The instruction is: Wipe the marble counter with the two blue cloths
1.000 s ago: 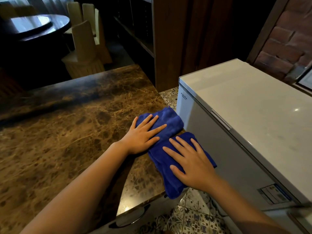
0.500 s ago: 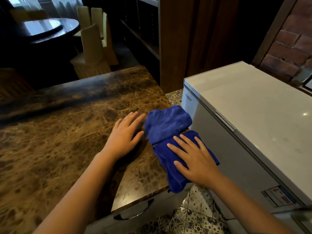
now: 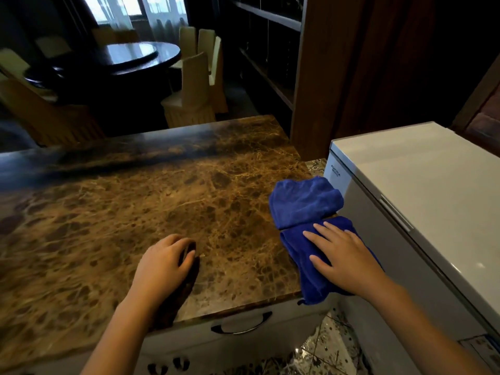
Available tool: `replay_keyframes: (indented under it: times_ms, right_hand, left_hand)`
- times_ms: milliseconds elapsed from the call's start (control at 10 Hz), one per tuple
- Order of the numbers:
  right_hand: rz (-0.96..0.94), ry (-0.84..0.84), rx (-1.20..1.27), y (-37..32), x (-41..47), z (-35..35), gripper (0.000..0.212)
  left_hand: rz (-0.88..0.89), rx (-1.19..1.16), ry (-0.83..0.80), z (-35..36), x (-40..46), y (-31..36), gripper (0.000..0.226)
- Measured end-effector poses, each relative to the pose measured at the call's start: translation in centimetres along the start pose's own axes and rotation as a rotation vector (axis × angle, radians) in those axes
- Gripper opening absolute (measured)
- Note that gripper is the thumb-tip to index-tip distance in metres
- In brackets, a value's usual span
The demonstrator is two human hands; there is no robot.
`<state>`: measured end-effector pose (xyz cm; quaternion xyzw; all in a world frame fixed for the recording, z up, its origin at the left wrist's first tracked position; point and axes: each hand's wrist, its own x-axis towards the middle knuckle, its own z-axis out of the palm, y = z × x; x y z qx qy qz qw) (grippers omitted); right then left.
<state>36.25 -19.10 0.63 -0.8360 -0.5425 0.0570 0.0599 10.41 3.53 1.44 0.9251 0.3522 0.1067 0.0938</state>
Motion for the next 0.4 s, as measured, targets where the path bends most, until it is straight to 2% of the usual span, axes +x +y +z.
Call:
replay_keyframes:
  times_ms: [200,300,400]
  right_hand:
    - [-0.002,0.106,0.073,-2.4,-0.8,-0.6,0.041]
    - [-0.008,0.052,0.046,-3.3,-1.5,-2.4,0.042]
    - [0.095,0.151,-0.109,3.6,-0.2,5.5,0.031]
  left_hand:
    - [-0.020,0.015,-0.028,-0.2,-3.1,-0.8,0.033]
    - [0.001,0.005,-0.023,0.1,-4.3,-1.7,0.038]
    - [0.062,-0.055,-0.053,1.0,-4.9,-3.1,0.051]
